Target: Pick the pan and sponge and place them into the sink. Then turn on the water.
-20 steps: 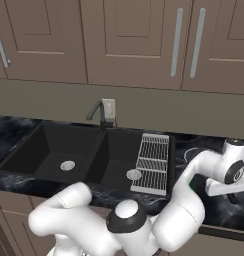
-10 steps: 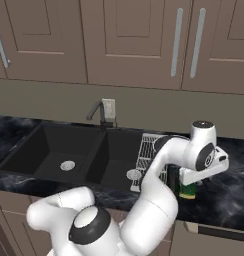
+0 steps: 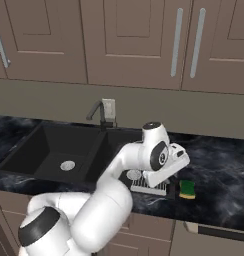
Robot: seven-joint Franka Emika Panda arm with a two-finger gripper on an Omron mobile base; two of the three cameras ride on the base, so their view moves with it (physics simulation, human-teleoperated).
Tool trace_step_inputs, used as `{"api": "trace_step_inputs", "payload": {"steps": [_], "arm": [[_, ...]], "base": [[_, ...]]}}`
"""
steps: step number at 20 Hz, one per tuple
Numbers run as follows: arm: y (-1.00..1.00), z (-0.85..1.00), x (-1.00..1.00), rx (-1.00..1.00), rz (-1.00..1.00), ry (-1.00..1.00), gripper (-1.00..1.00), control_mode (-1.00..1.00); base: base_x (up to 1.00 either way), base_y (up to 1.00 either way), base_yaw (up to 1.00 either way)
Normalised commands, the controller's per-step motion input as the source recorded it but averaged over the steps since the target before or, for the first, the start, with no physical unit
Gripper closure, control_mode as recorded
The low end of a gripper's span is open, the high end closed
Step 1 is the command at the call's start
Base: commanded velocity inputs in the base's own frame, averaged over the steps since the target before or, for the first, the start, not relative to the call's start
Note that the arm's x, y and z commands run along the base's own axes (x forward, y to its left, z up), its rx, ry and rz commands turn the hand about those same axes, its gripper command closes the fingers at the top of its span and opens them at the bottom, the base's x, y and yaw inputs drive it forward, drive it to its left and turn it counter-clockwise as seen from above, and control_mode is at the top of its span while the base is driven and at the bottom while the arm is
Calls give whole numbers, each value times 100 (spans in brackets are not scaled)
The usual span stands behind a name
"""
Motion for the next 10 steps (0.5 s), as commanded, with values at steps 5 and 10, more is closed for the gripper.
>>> {"api": "trace_step_inputs", "payload": {"steps": [5, 10], "arm": [[83, 1, 30, 0, 0, 20, 100, -100], [83, 13, -3, 0, 0, 13, 100, -100]], "base": [[0, 0, 0], [0, 0, 0]]}}
